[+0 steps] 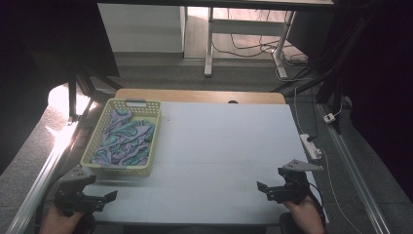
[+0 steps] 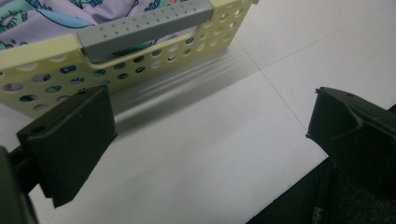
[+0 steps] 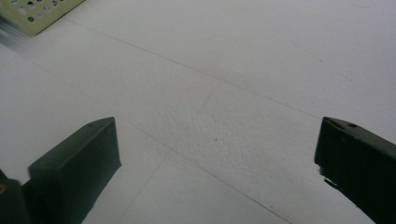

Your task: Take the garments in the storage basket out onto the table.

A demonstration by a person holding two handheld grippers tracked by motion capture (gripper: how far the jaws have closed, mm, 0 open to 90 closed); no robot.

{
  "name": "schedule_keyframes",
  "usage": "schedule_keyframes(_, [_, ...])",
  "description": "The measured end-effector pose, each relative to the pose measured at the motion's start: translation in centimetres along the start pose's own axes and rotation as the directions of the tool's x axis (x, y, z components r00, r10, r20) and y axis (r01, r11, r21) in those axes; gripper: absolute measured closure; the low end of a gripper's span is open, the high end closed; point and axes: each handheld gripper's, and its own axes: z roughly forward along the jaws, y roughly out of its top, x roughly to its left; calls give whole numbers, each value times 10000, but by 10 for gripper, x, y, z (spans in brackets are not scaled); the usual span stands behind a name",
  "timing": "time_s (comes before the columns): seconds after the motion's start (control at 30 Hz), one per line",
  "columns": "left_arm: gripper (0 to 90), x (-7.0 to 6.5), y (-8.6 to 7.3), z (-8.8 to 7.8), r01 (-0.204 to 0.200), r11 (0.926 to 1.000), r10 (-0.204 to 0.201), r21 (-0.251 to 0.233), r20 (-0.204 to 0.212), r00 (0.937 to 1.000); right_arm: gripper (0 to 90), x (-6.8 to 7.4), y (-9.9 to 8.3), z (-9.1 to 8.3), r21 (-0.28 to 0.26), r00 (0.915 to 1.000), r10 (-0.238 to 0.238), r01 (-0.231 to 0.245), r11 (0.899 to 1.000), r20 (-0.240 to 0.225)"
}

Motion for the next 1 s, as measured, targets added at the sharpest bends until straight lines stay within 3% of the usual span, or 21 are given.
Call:
schedule_keyframes(0.2, [9, 4, 0, 0, 356, 9994, -357, 21, 67, 9993, 11, 3, 0, 2, 250, 9994, -328, 331, 9991, -115])
schedule_keyframes(0.37, [10, 4, 0, 1, 380, 9992, -381, 93, 92, 9992, 11, 5, 1, 4, 391, 9983, -565, 569, 9976, -129])
schedule_keyframes(0.57, [11, 7, 0, 1, 619, 9980, -621, 90, 221, 9978, 11, 5, 1, 4, 408, 9983, -564, 570, 9975, -162])
schedule_keyframes(0.73, [11, 6, 1, 2, 582, 9980, -585, 226, 101, 9982, 11, 6, 1, 4, 440, 9979, -627, 634, 9970, -169])
schedule_keyframes(1.0, [10, 8, 1, -1, 656, 9978, -656, 13, 333, 9973, 11, 6, 1, 4, 469, 9976, -658, 667, 9967, -208])
